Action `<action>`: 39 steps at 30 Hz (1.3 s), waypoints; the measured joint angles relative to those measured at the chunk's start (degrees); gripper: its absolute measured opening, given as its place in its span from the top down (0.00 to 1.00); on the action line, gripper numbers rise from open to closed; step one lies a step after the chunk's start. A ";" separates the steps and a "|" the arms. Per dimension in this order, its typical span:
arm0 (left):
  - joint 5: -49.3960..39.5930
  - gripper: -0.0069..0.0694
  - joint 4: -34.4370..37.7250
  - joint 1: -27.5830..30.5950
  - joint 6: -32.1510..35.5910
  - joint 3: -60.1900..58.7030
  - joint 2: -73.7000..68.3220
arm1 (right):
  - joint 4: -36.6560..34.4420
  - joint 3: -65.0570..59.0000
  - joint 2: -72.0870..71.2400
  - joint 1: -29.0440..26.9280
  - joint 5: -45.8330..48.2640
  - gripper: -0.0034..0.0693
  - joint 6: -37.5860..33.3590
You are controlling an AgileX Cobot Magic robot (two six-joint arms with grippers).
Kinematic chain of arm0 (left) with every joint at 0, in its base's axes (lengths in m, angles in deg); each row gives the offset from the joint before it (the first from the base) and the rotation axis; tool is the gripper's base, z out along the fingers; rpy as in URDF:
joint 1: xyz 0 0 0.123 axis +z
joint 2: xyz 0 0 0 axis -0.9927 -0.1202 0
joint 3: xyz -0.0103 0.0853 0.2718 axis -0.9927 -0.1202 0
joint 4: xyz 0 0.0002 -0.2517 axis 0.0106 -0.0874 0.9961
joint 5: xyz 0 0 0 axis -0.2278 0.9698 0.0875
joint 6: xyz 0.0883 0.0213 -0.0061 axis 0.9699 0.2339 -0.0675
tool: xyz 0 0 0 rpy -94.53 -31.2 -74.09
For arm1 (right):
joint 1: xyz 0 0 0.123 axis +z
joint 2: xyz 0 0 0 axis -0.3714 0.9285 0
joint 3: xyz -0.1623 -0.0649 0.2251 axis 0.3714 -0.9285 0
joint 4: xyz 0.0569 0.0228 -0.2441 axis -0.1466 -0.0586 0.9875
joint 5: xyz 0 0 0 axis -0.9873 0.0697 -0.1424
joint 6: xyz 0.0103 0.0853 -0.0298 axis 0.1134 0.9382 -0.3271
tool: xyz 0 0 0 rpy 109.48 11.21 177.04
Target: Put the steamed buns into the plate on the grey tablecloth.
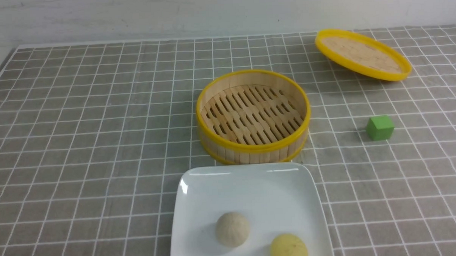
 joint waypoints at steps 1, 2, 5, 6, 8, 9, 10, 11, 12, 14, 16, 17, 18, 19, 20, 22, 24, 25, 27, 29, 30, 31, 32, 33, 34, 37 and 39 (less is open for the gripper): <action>-0.05 0.86 0.00 0.00 0.00 0.00 0.00 | 0.00 0.00 0.00 0.00 0.00 0.78 0.00; -0.05 0.85 0.00 0.00 0.00 0.00 0.00 | 0.00 0.00 0.00 0.00 0.00 0.78 0.00; -0.05 0.85 0.00 0.00 0.00 0.00 0.00 | 0.00 0.00 0.00 0.00 0.00 0.78 0.00; -0.05 0.85 0.00 0.00 0.00 0.00 0.00 | 0.00 0.00 0.00 0.00 0.00 0.78 0.00; -0.05 0.84 0.00 0.00 0.00 0.00 0.00 | 0.08 0.00 0.00 0.00 0.00 0.77 0.00; -0.05 0.84 0.00 0.00 0.00 0.00 0.00 | 0.12 0.00 0.00 0.00 0.00 0.77 0.00; -0.05 0.84 0.00 0.00 0.00 0.00 0.00 | 0.12 0.00 0.00 0.00 0.00 0.77 0.00; -0.11 0.84 0.00 0.00 0.00 0.00 0.00 | 0.12 0.00 0.00 0.00 0.00 0.77 0.00; -0.11 0.84 0.00 0.00 0.00 0.00 0.00 | 0.12 0.00 0.00 0.00 0.00 0.77 0.00; -0.16 0.84 0.00 0.00 0.00 0.00 0.00 | 0.12 0.00 0.00 0.00 0.00 0.77 0.00; -0.16 0.84 0.00 0.00 0.00 0.00 0.00 | 0.07 0.00 0.00 0.00 0.00 0.77 0.00; -0.16 0.84 0.00 0.00 0.00 0.00 0.00 | 0.06 0.00 0.00 0.00 0.00 0.77 0.00; -0.16 0.84 0.00 0.00 0.00 0.00 0.00 | 0.06 0.00 0.00 0.00 0.00 0.77 0.00; -0.16 0.84 0.00 0.00 0.00 0.00 0.00 | 0.06 0.00 0.00 0.00 0.00 0.77 0.00; -0.16 0.84 0.00 0.00 0.00 0.00 0.00 | 0.06 0.00 0.00 0.00 0.00 0.77 0.00; -0.16 0.84 0.00 0.00 0.00 0.00 0.00 | 0.12 0.00 0.00 0.00 0.00 0.76 0.00; -0.17 0.83 0.00 0.00 0.00 0.05 0.00 | 0.12 0.00 0.00 0.00 0.00 0.76 0.00; -0.17 0.83 0.00 0.00 0.00 0.04 0.00 | 0.12 0.00 0.00 0.00 0.00 0.76 -0.05; -0.17 0.83 0.00 0.00 0.00 0.04 0.00 | 0.12 0.00 0.00 0.00 0.00 0.75 -0.05; -0.17 0.82 0.00 0.00 0.00 0.04 0.00 | 0.12 0.00 0.00 0.00 0.00 0.75 -0.05; -0.17 0.82 0.00 0.00 0.00 0.04 0.00 | 0.12 0.00 0.00 0.00 0.00 0.75 -0.05; -0.17 0.82 0.00 0.00 0.00 0.04 0.00 | 0.12 0.00 0.00 0.00 0.00 0.75 -0.05; -0.17 0.81 0.00 0.00 0.00 0.04 0.00 | 0.12 0.00 0.00 0.00 0.00 0.74 -0.05; -0.17 0.81 0.00 0.00 0.00 0.04 0.00 | 0.12 0.00 0.00 0.00 0.00 0.74 -0.05; -0.17 0.81 0.00 0.00 0.00 0.04 0.00 | 0.12 0.00 0.00 0.00 0.00 0.74 -0.05; -0.17 0.81 0.00 0.00 0.00 0.04 0.00 | 0.12 0.00 0.00 0.00 0.00 0.74 -0.05; -0.22 0.81 0.00 0.00 0.00 0.04 0.00 | 0.12 0.00 0.00 0.00 0.00 0.74 -0.05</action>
